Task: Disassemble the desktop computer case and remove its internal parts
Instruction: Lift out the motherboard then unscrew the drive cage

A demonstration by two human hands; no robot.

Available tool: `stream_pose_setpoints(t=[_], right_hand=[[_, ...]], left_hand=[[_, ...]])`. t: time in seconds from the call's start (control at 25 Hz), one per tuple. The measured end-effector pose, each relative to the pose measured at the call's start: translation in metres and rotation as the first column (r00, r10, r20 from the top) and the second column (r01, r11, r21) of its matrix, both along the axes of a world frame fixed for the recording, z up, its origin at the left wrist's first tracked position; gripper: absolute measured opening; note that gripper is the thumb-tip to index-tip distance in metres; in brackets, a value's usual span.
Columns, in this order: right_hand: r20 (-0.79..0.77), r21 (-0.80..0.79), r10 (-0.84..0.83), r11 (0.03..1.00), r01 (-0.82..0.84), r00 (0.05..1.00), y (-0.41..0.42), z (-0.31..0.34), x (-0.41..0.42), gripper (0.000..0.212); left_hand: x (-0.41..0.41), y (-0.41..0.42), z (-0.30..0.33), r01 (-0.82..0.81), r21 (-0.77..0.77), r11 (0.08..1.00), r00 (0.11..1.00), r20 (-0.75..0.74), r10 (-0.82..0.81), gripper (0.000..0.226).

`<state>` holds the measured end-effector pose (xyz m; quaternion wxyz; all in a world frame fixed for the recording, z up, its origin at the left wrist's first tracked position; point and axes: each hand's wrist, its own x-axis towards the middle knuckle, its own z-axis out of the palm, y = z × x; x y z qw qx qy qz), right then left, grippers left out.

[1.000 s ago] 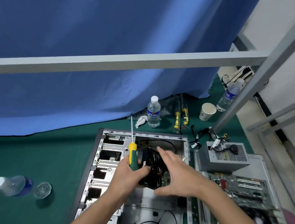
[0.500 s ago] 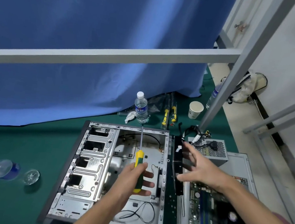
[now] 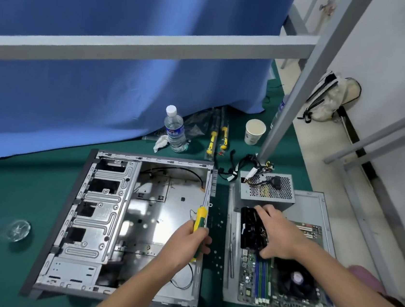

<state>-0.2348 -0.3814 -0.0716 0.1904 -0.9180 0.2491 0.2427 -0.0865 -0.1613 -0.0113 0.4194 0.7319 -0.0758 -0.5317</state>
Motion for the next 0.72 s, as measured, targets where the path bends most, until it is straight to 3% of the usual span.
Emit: stream_pose_setpoints(t=[0.16, 0.4, 0.72], right_hand=[[-0.094, -0.111, -0.058, 0.993, 0.047, 0.994, -0.009, -0.034, -0.010, 0.129], [-0.111, -0.165, -0.062, 0.985, 0.043, 0.992, -0.026, -0.057, -0.016, 0.124], [-0.140, -0.032, -0.196, 0.981, 0.194, 0.970, -0.038, -0.057, -0.030, 0.118]], left_hand=[[-0.010, -0.015, -0.011, 0.029, 0.028, 0.999, 1.000, -0.011, -0.028, 0.021], [-0.019, -0.028, -0.020, 0.053, 0.059, 0.997, 0.999, -0.015, -0.052, 0.022], [-0.023, -0.035, -0.025, 0.057, 0.078, 0.995, 0.998, -0.027, -0.055, 0.018]])
